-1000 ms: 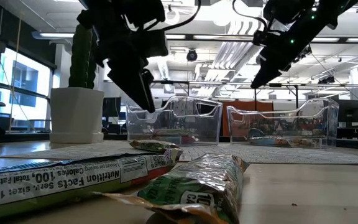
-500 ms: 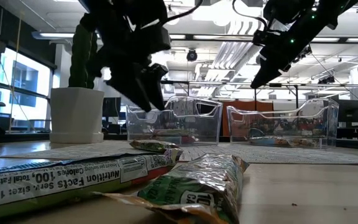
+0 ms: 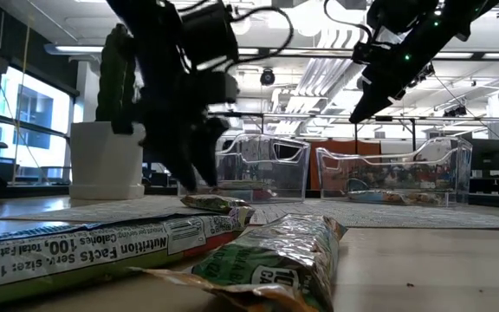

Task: Pick and place Granola Bars by type
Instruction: Put the yellow granola bar into the top right transparent bin

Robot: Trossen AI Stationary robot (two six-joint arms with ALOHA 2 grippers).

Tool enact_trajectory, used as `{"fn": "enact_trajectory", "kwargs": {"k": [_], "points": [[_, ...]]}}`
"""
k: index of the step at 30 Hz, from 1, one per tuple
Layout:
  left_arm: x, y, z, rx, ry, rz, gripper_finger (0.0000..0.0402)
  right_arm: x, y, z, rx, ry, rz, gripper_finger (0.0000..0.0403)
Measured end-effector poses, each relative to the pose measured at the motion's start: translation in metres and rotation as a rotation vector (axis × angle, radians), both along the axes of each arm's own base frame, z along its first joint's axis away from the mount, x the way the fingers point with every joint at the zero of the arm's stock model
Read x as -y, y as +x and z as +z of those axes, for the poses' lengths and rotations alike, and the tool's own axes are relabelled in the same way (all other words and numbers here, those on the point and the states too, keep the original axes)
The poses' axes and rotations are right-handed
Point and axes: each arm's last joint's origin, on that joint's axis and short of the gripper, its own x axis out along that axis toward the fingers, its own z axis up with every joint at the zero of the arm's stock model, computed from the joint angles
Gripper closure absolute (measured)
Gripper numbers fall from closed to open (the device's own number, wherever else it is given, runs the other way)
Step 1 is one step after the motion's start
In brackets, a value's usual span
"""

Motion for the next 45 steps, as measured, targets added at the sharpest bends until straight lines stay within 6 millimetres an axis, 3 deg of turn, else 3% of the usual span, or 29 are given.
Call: {"fn": "enact_trajectory", "kwargs": {"k": [7,17,24,29,37,45], "points": [[-0.004,0.008,-0.021,-0.029,0.154,-0.006,0.0177,0.0,0.0,0.0,0.002,0.007,0.008,0.0261],[-0.004,0.009,-0.021,-0.022,0.164,0.004,0.0181,-0.001,0.001,0.0,0.01,0.025,0.029,0.0261],[-0.005,0.01,-0.022,-0.016,0.181,0.012,0.0263,-0.001,0.001,0.0,0.014,0.029,0.042,0.0261],[-0.006,0.012,-0.021,-0.007,0.21,0.036,0.0325,-0.009,0.007,0.001,0.052,0.08,0.24,0.0264],[-0.005,0.035,0.016,0.085,0.138,0.157,0.0346,-0.048,0.024,0.01,0.15,0.024,0.643,0.0284],[-0.005,0.063,0.073,0.276,0.046,0.277,0.0347,-0.084,0.035,0.01,0.115,-0.144,0.605,0.0293]]}}
